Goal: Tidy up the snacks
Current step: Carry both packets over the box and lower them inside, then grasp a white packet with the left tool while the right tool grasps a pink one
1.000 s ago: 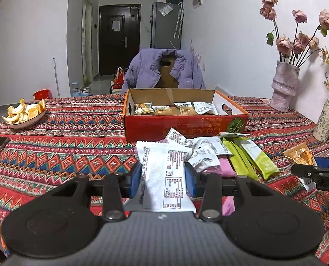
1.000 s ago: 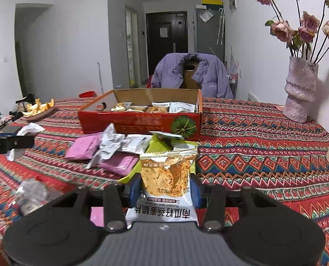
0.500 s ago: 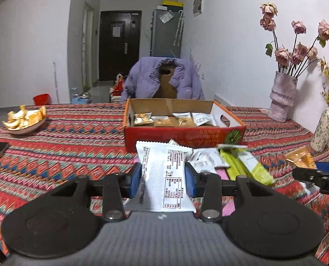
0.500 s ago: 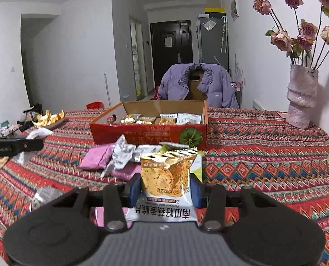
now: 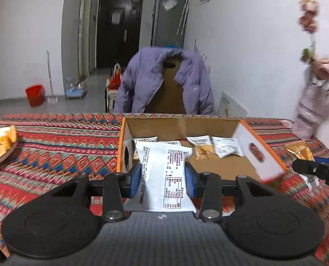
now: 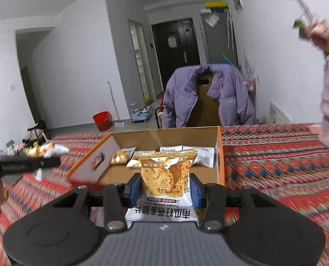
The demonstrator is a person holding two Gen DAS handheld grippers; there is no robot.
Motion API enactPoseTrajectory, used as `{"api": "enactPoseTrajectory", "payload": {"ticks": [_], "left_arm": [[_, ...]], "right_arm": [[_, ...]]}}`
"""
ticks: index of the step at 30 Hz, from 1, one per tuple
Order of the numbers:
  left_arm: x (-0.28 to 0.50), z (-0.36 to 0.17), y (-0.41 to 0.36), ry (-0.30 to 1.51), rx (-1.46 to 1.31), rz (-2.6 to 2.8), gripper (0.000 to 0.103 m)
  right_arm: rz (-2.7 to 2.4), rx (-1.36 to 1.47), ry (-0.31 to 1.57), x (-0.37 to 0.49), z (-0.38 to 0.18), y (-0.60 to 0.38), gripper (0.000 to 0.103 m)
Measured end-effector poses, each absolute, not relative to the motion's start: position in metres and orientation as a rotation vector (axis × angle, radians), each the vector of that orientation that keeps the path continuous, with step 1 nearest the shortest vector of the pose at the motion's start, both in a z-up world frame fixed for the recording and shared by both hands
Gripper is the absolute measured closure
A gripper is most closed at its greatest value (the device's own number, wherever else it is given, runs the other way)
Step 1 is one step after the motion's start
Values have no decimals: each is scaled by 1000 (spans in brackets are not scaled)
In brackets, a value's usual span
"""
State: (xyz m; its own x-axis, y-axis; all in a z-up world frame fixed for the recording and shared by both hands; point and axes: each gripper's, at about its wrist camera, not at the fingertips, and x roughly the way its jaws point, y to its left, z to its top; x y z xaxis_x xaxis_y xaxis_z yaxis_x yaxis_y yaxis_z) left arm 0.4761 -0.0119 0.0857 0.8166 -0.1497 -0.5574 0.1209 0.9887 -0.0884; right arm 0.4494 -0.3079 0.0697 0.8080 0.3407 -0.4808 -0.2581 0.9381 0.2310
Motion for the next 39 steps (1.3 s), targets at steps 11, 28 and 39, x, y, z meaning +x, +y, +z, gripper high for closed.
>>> {"api": "enactPoseTrajectory", "payload": {"ticks": [11, 28, 39], "left_arm": [[590, 32, -16, 745, -21, -121, 60], [557, 66, -4, 682, 21, -144, 51], [422, 112, 9, 561, 13, -173, 35]], "right_arm": [[199, -27, 692, 588, 19, -272, 56], [185, -55, 605, 557, 53, -287, 37], [255, -76, 533, 430, 95, -299, 27]]}}
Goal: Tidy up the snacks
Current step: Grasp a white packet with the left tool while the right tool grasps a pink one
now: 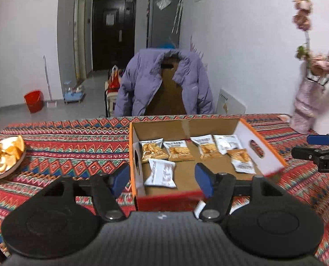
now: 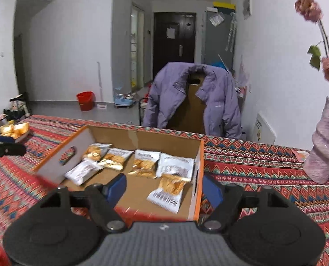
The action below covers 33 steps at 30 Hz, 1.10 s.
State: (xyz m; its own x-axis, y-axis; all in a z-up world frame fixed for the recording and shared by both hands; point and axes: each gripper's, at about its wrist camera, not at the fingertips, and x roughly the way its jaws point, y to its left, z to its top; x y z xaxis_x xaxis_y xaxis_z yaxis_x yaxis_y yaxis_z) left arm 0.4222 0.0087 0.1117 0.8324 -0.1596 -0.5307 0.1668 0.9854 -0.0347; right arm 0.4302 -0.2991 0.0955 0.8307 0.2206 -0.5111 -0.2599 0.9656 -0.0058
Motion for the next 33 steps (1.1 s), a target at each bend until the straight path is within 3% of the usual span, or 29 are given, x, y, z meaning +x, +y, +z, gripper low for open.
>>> {"api": "enactPoseTrajectory", "payload": {"ticks": [2, 9, 18, 33], "left_arm": [[393, 115, 9, 527, 22, -173, 28], [284, 111, 12, 447, 6, -128, 20], [174, 86, 19, 386, -11, -2, 3], [101, 66, 13, 361, 41, 3, 0]], "right_arm": [[265, -75, 514, 403, 100, -299, 27], [294, -58, 436, 303, 101, -296, 19], [265, -15, 354, 186, 69, -297, 1], [225, -55, 345, 105, 37, -299, 0]]}}
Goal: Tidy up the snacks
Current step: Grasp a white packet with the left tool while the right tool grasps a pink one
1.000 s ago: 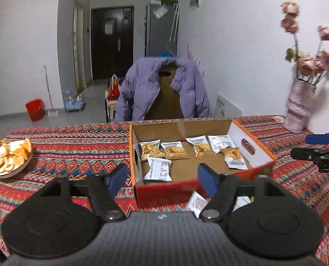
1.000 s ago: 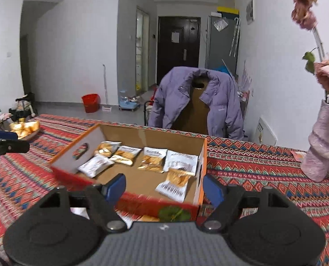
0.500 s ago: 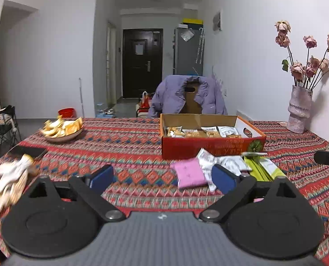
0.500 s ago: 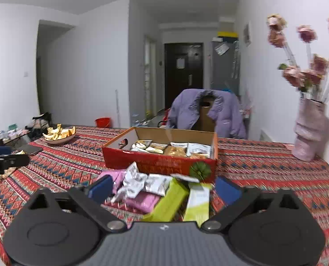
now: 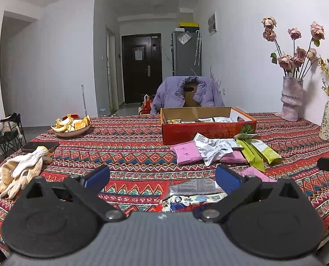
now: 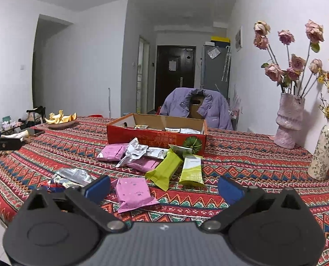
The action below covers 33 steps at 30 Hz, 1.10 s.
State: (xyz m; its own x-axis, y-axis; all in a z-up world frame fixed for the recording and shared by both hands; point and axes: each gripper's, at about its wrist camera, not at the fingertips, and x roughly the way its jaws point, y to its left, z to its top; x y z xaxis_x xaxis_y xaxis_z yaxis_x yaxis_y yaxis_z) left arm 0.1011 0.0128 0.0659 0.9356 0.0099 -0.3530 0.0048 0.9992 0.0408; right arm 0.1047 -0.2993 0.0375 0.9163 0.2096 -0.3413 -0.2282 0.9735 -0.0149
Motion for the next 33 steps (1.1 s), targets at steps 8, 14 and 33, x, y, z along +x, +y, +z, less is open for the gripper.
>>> {"api": "enactPoseTrajectory", "payload": {"ticks": [8, 14, 33], "left_arm": [[112, 60, 14, 393, 34, 3, 0], [134, 49, 11, 450, 20, -15, 0], [239, 26, -8, 560, 42, -98, 2]], "right_arm": [[243, -51, 365, 111, 32, -294, 0], [292, -48, 420, 132, 20, -283, 2], [428, -1, 656, 248, -33, -244, 32]]}}
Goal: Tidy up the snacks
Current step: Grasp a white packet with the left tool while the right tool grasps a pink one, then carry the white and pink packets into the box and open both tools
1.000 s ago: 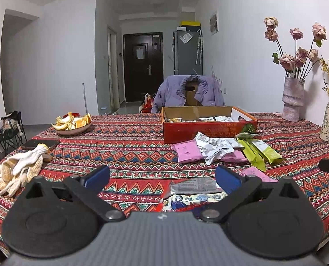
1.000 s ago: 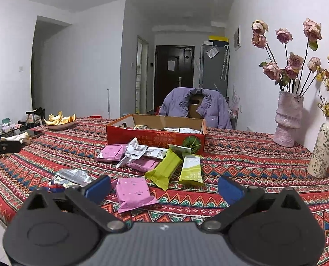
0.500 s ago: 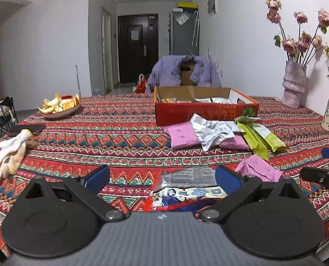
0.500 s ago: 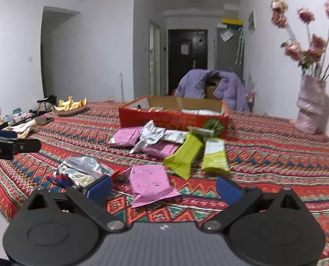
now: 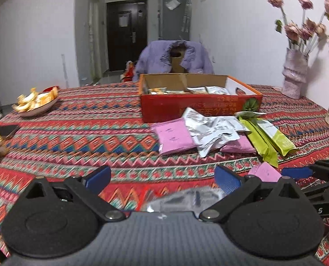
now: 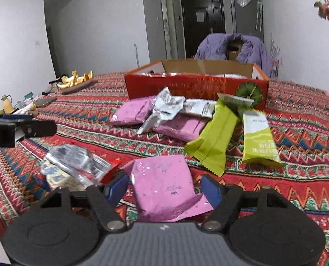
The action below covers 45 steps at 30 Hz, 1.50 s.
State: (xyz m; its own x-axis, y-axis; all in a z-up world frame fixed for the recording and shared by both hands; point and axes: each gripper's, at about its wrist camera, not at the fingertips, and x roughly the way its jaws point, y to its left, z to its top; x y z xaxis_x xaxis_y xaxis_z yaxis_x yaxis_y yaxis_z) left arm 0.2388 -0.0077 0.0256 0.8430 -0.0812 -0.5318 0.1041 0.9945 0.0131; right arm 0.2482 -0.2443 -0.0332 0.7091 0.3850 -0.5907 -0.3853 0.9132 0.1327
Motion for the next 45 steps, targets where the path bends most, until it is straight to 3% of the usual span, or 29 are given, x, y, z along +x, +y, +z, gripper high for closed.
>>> {"api": "enactPoseTrajectory", "payload": {"ticks": [6, 15, 22, 23, 28, 32, 45], "left_arm": [[283, 13, -35, 590, 129, -185, 28], [352, 0, -88, 629, 160, -340, 28], [383, -13, -100, 720, 119, -356, 31], [384, -13, -99, 723, 110, -350, 42], [383, -9, -94, 700, 84, -311, 75], [365, 6, -87, 657, 79, -281, 84], [240, 69, -30, 526, -78, -266, 84]], "right_arm": [[439, 16, 687, 257, -33, -252, 43], [390, 70, 583, 251, 16, -296, 44], [335, 62, 580, 277, 14, -308, 44], [337, 66, 587, 280, 11, -309, 44], [339, 84, 600, 288, 2, -309, 44], [343, 83, 588, 282, 6, -307, 44], [355, 87, 523, 223, 27, -294, 44]]}}
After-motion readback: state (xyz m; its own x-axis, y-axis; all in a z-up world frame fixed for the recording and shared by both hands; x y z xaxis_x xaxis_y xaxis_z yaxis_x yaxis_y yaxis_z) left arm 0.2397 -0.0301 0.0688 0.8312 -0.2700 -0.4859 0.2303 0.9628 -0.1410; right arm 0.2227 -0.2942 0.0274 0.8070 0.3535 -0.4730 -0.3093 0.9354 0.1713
